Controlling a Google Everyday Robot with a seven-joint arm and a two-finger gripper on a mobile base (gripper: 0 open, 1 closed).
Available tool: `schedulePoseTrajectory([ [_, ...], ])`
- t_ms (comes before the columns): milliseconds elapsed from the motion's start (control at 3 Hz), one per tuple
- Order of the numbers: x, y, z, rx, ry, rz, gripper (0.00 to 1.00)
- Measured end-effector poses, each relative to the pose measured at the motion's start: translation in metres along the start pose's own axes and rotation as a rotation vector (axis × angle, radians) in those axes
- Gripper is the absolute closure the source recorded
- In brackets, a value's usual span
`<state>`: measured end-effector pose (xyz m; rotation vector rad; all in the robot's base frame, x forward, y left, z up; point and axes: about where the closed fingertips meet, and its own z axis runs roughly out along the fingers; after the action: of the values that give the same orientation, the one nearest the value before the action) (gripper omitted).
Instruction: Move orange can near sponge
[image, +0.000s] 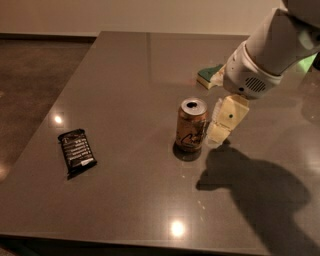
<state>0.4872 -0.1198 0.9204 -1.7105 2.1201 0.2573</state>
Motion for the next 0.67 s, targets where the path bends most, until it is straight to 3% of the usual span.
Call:
schedulePoseTrajectory([
  [667,-0.0189,0.0026,0.0169,-0.032,-0.056,0.000,0.03],
])
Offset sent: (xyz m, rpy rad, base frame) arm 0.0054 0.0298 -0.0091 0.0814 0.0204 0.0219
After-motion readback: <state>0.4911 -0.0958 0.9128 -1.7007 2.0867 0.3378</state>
